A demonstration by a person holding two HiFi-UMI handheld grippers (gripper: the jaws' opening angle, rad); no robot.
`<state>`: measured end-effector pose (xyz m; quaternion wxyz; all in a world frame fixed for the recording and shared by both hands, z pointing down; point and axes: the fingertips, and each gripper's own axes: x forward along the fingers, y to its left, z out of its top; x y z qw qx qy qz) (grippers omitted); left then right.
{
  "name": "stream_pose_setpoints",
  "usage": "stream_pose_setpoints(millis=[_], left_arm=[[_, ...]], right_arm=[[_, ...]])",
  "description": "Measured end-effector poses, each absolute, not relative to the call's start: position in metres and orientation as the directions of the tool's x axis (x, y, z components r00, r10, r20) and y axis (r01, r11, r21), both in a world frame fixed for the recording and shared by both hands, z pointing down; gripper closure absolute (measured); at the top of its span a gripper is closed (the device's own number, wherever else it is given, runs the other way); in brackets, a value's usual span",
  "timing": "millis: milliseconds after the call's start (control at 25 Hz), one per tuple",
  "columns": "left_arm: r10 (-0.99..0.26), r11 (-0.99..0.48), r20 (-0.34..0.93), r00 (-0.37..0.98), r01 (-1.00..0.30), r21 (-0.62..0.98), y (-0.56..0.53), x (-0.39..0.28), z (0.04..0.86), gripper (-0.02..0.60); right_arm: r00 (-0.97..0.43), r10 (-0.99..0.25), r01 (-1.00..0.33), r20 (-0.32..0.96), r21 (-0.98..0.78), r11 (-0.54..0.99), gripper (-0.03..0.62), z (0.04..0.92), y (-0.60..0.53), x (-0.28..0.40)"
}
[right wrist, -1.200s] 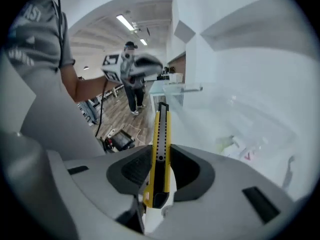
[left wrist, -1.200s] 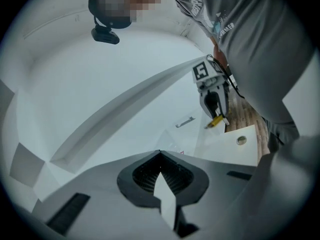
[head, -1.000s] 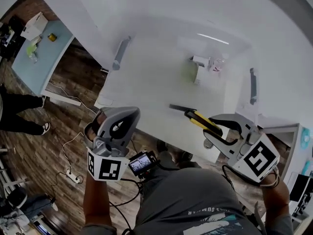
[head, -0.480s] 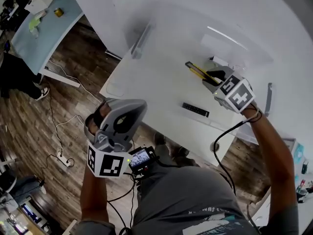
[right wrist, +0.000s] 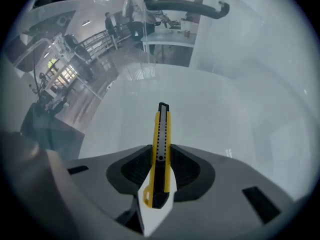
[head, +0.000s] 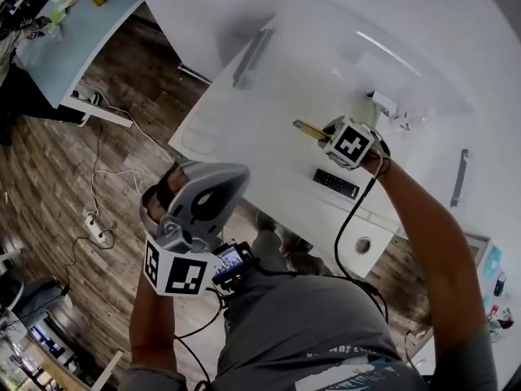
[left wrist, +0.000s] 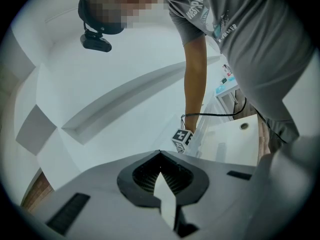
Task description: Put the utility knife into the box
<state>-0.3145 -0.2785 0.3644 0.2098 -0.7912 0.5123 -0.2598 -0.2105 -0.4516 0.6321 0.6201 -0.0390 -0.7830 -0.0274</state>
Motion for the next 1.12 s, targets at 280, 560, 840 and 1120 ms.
stream_pose_setpoints(millis=[280,560,840,1120], left_arm=[[-0.916,-0.399,0.210,0.342,-0.718,-0.570,-0.277,-0.316,0.375,0.574],[-0.914,-0.405,0.217,0.343,-0.730,-0.551,-0.270,-0.318,0.379,0.574],[-0.908,-0.411,0.187,0.375,-0.713,-0.568,-0.276,-0.302,0.367,0.574],[-0.904,-0.403,0.145,0.402,-0.690,-0.601,-0.281,-0.274,0.338,0.574]], right_arm=[[-0.224,0.071,0.159,0.972,-0.036,0.987,0.471,0.660,-0.439,-0.229],[-0.225,0.115,0.127,0.967,-0.088,0.988,0.465,0.663,-0.425,-0.231],[-0.462,0.011,0.111,0.887,0.045,0.993,0.583,0.579,-0.433,-0.257],[-0.891,-0.079,0.036,0.448,0.241,0.970,0.583,0.352,-0.398,-0.263]])
